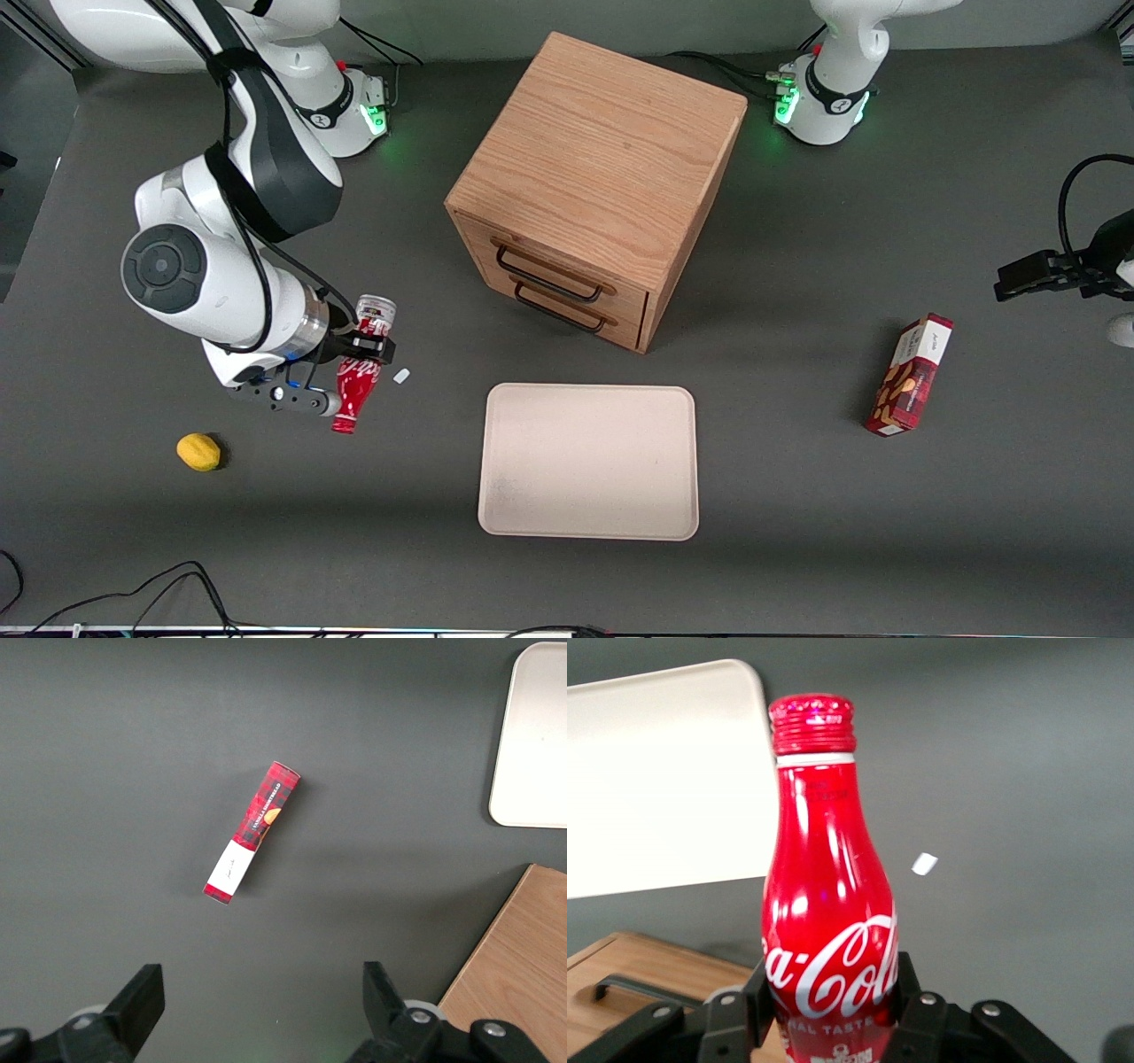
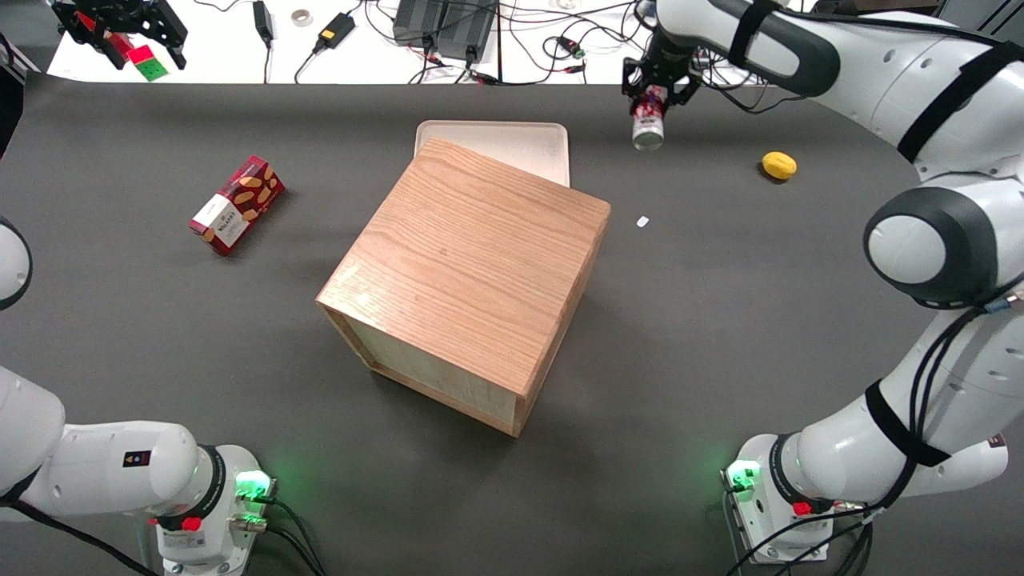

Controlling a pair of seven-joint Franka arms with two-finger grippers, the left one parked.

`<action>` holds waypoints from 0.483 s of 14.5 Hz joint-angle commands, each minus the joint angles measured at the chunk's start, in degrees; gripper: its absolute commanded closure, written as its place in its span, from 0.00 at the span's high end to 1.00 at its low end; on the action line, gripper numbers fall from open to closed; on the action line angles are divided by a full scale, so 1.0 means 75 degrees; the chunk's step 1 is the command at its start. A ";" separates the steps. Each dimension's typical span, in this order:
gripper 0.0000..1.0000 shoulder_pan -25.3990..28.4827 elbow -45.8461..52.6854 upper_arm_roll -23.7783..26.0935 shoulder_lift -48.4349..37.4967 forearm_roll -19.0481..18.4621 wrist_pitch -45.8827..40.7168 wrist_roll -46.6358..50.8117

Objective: Place coke bottle on tray
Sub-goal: 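Lift the bottle and carry it over the white tray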

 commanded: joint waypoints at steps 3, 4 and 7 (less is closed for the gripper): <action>0.00 0.0470 0.2470 0.0797 0.2465 -0.0083 -0.0009 -0.0470; 0.00 0.0564 0.2460 0.0797 0.2723 -0.0083 0.0305 -0.0470; 0.00 0.0939 0.2448 0.0703 0.3578 -0.0573 0.1160 -0.0412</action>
